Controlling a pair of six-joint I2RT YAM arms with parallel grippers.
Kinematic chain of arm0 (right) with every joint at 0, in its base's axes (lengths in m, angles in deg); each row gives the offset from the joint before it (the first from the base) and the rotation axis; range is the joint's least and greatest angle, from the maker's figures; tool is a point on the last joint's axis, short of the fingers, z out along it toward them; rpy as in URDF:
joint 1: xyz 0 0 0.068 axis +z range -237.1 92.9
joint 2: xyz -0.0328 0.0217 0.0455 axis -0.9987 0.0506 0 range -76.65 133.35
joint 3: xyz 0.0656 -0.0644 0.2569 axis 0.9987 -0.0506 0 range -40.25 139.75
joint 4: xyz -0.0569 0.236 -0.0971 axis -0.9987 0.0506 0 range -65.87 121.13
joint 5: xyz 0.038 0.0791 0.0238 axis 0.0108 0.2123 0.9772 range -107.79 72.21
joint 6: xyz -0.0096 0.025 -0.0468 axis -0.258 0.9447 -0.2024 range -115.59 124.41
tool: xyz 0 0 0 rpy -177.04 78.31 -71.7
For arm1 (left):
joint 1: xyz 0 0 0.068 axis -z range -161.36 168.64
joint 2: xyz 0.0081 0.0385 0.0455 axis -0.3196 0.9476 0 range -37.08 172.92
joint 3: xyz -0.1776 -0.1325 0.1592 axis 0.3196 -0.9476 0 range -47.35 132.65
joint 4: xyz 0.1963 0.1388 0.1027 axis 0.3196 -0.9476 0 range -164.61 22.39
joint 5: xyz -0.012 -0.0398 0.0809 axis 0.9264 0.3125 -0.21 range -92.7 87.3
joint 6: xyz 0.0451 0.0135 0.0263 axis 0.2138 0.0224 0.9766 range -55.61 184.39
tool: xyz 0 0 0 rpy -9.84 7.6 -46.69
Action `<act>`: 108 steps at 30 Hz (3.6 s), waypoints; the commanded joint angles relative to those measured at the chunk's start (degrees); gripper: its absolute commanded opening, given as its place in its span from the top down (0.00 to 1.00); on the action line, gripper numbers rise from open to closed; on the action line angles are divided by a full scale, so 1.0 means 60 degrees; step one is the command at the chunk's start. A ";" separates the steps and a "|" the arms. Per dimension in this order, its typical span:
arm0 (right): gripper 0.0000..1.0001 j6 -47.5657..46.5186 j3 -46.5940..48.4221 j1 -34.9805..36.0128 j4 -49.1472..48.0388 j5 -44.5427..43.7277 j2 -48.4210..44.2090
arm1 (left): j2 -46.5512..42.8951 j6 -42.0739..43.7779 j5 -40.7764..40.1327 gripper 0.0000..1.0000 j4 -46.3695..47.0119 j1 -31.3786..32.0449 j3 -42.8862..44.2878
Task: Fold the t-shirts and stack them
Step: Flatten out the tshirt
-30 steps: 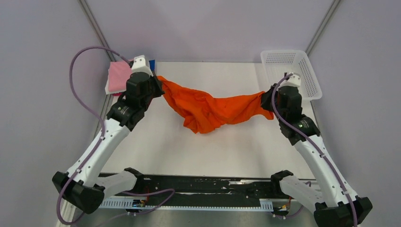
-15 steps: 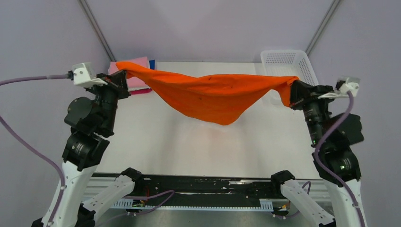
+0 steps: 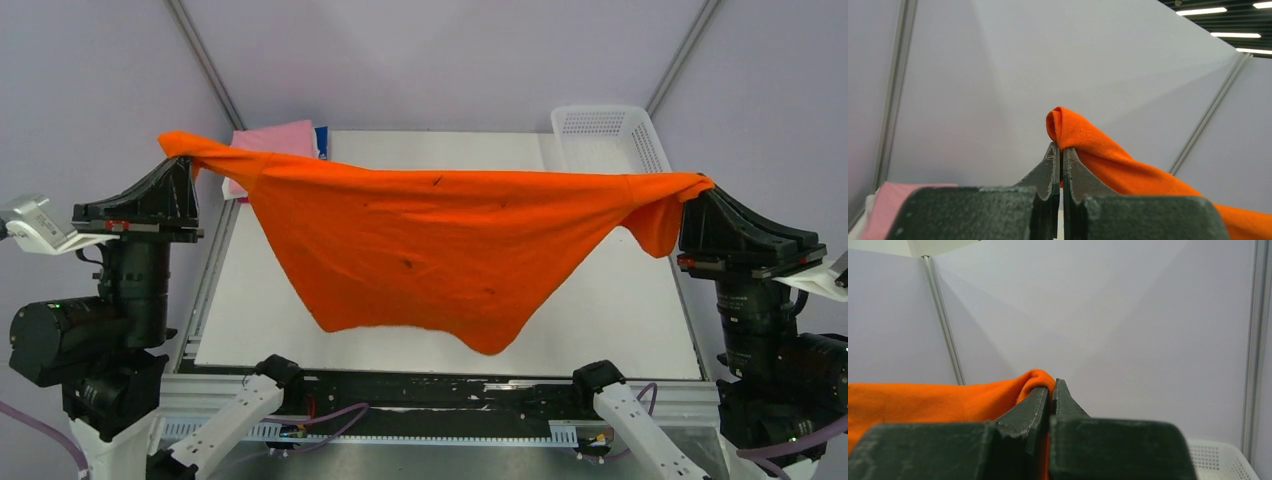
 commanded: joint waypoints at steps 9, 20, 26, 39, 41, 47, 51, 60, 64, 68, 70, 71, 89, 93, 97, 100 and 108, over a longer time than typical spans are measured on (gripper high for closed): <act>1.00 -0.1807 -0.2493 -0.0147 -0.1786 -0.3437 0.3526 | 0.3943 -0.0050 -0.5557 1.00 -0.0424 -0.0061 -0.1921; 0.15 0.0094 -0.3657 -0.0639 -0.1502 -0.2464 0.7212 | 0.7227 -0.2380 -0.2985 0.01 -0.1826 -0.1494 -0.3258; 0.00 0.1273 -0.3611 -0.0637 -0.0361 -0.2044 0.7042 | 0.7382 -0.2221 -0.0836 0.00 -0.1707 -0.1495 -0.3119; 0.00 0.5041 -0.6957 0.0241 0.1039 0.2620 0.5835 | 1.0478 -0.2353 0.3215 0.00 -0.0954 -0.1481 -0.1977; 0.00 0.5389 -0.7399 0.0448 0.1034 0.2598 0.6056 | 1.1028 -0.2436 0.3536 0.00 -0.0948 -0.1480 -0.1806; 0.00 0.5901 -0.7395 0.0489 0.1032 0.1772 0.7625 | 1.1861 -0.2622 0.3939 0.00 -0.0864 -0.1480 -0.2160; 0.00 0.5734 -0.6292 0.0254 0.1112 0.0851 0.9211 | 1.1731 -0.2658 0.4343 0.00 -0.0577 -0.1421 -0.3237; 0.00 0.4378 -0.1449 -0.0423 0.1587 0.0585 1.4024 | 0.9377 -0.3575 0.5312 0.00 -0.0041 -0.0069 -0.6618; 0.00 0.3457 0.1783 -0.0582 0.1934 0.0022 1.6162 | 0.8170 -0.4159 0.6037 0.00 0.0645 0.1219 -0.7371; 0.00 0.2688 0.5272 -0.0646 0.2658 -0.0046 1.8009 | 0.7540 -0.4075 0.6101 0.00 0.1097 0.1844 -0.7076; 0.00 0.2376 0.6681 -0.0651 0.3004 -0.0173 1.8510 | 0.7360 -0.3854 0.5918 0.00 0.0857 0.1871 -0.6611; 0.00 0.2221 0.7072 -0.0654 0.3072 -0.0301 1.8536 | 0.7285 -0.3623 0.5746 0.00 0.0573 0.1873 -0.6266; 0.00 0.4199 -0.1945 -0.0674 0.2346 -0.1819 0.9700 | 0.3106 -0.4541 0.1295 0.00 -0.4916 0.0040 -0.7219; 0.00 0.4432 -0.3619 -0.0674 0.2337 -0.1910 0.8193 | 0.3341 -0.4870 0.1722 0.01 -0.4198 -0.0412 -0.7902; 0.00 0.4326 -0.4466 -0.0677 0.2416 -0.1648 0.7253 | 0.4109 -0.4831 0.1988 0.12 -0.3216 -0.0721 -0.8378; 0.00 0.4259 -0.4671 -0.0672 0.2700 -0.1595 0.6856 | 0.4633 -0.4633 0.1729 0.17 -0.2866 -0.0768 -0.8474; 0.00 0.4378 -0.4974 -0.0682 0.3030 -0.1537 0.6387 | 0.5959 -0.4382 0.1979 0.28 -0.1996 -0.0762 -0.8531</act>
